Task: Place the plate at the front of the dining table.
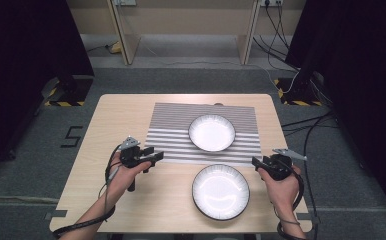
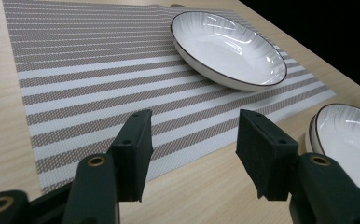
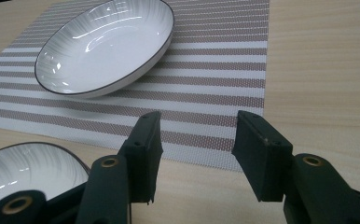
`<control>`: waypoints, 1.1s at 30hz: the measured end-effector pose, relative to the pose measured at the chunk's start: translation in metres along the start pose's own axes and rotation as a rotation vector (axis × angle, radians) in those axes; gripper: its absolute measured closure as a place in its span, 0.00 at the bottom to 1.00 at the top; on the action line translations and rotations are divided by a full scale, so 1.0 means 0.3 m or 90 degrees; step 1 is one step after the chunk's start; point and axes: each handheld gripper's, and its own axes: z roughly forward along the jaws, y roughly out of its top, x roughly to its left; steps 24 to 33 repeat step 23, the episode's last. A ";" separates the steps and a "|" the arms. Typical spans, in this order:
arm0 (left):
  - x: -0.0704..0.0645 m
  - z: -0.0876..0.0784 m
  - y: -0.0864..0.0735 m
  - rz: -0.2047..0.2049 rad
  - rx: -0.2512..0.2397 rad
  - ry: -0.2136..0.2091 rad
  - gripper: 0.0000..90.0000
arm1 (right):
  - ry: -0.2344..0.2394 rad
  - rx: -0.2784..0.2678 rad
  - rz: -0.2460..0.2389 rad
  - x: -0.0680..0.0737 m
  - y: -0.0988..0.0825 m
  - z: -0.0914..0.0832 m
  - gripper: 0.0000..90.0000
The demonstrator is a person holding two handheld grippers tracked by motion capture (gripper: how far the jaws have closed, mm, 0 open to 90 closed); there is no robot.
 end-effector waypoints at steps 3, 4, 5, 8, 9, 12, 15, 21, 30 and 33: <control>0.005 -0.022 -0.017 0.003 0.000 0.004 0.50 | 0.000 0.000 0.003 -0.008 -0.021 -0.014 0.57; 0.006 -0.030 -0.023 0.006 -0.001 0.006 0.50 | 0.000 0.000 0.002 -0.011 -0.025 -0.017 0.57; 0.006 -0.038 -0.033 0.011 0.000 0.006 0.50 | 0.001 -0.001 0.005 -0.014 -0.032 -0.022 0.57; 0.009 -0.057 -0.052 0.017 0.000 0.001 0.50 | 0.000 -0.006 0.011 -0.026 -0.055 -0.046 0.57; 0.012 -0.065 -0.057 0.015 -0.003 -0.001 0.50 | -0.002 -0.008 0.012 -0.029 -0.064 -0.054 0.58; 0.021 -0.084 -0.071 0.007 -0.022 -0.003 0.51 | 0.007 -0.013 0.031 -0.040 -0.095 -0.080 0.58; 0.023 -0.095 -0.081 0.007 -0.032 -0.007 0.51 | 0.018 -0.016 0.039 -0.039 -0.131 -0.098 0.59; 0.016 -0.090 -0.080 -0.012 -0.034 -0.032 0.47 | 0.018 -0.017 0.043 -0.039 -0.153 -0.110 0.58; 0.016 -0.087 -0.076 -0.016 -0.034 -0.036 0.45 | 0.022 -0.017 0.045 -0.042 -0.147 -0.106 0.58; 0.016 -0.087 -0.076 -0.016 -0.034 -0.036 0.45 | 0.022 -0.017 0.045 -0.042 -0.147 -0.106 0.58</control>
